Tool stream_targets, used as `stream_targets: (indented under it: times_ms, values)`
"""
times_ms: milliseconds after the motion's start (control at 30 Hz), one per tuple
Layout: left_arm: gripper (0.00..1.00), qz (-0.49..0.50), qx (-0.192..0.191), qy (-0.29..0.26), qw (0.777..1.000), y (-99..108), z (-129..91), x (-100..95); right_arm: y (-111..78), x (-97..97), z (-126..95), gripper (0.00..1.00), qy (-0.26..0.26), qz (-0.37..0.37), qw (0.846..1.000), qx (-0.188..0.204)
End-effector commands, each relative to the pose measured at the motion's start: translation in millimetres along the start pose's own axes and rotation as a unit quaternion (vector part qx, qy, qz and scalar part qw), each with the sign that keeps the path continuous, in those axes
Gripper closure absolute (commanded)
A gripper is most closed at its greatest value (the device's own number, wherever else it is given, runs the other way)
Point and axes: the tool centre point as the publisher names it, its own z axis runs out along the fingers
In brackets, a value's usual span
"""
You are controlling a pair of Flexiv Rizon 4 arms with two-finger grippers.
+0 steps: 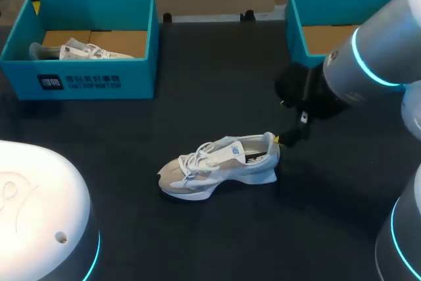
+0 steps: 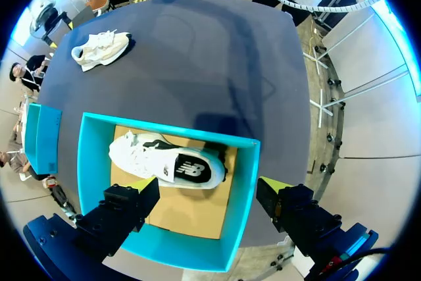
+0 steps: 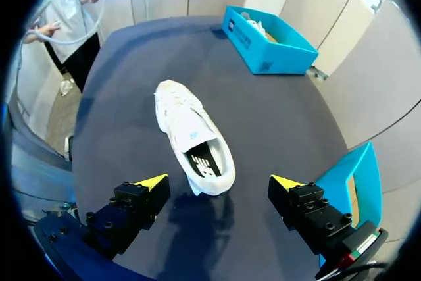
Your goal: Take the shoe out of the shoebox, open the shoe tongue, remove and reinsert the insole, then place the shoe into the shoebox
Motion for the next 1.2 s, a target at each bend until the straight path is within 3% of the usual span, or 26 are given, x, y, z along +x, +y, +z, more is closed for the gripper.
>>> stream_targets:
  times_ms: [33, 967, 1033, 1200]
  values:
    - [0.00, 0.001, 0.000, 0.001, 1.000, 0.4, -0.3, 0.2, -14.6, 1.1, -0.5, 0.00, 0.014, -0.008, 0.998, -0.062]
    - [0.00, 0.001, 0.000, 0.001, 1.000, 0.4, -0.3, 0.2, -18.2, 1.3, 1.7, 0.00, 0.011, 0.001, 0.998, -0.057]
    - [0.00, 0.001, 0.000, 0.001, 1.000, 0.4, -0.3, 0.2, -20.7, 2.3, 8.1, 0.00, 0.024, -0.020, 0.996, -0.087]
    - [0.00, 0.001, 0.000, 0.001, 1.000, 0.4, -0.3, 0.2, -29.8, 4.7, 16.4, 0.00, 0.049, -0.057, 0.991, -0.107]
